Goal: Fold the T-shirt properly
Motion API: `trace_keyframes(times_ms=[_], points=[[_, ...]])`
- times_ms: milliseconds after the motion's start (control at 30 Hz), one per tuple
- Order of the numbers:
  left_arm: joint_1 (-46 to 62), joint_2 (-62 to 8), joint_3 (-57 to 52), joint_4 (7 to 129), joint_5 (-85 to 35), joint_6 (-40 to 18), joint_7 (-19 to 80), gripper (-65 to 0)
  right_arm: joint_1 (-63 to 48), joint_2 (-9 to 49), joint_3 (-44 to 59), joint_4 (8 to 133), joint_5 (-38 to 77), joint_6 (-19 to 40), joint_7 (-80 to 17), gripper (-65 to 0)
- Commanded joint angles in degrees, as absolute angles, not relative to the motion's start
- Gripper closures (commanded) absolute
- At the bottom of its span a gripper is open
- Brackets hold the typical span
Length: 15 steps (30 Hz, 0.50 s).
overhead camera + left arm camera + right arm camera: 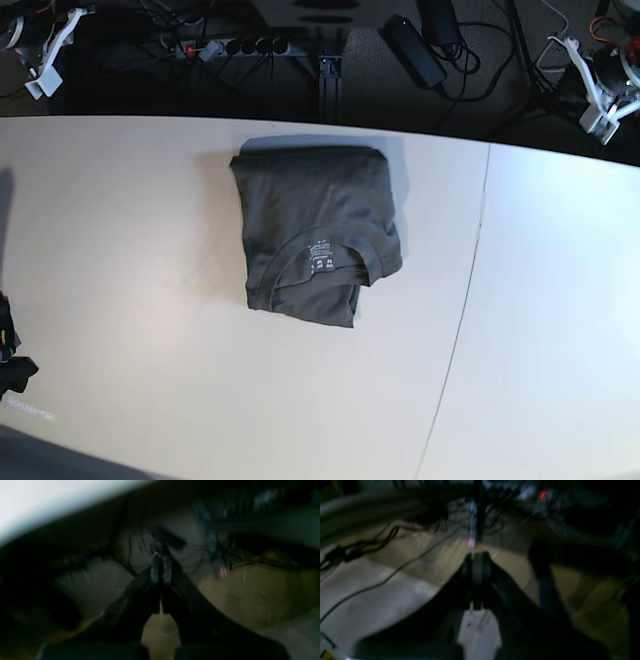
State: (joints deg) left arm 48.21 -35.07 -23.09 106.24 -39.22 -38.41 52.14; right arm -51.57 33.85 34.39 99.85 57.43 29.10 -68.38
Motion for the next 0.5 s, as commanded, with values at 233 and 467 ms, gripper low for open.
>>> trace_keyframes(times_ms=[233,467], points=[[45.34,-31.51,-23.53,76.49,-27.86,-40.00,30.94,0.0,-54.26,29.21,34.54,84.16,47.94,32.51,-56.82,0.0],[31.27,-29.17,-20.14,46.22,-20.73,-40.00,17.67,0.0,-45.58,28.53,32.47,57.63,40.80,31.73,-50.39,0.0]])
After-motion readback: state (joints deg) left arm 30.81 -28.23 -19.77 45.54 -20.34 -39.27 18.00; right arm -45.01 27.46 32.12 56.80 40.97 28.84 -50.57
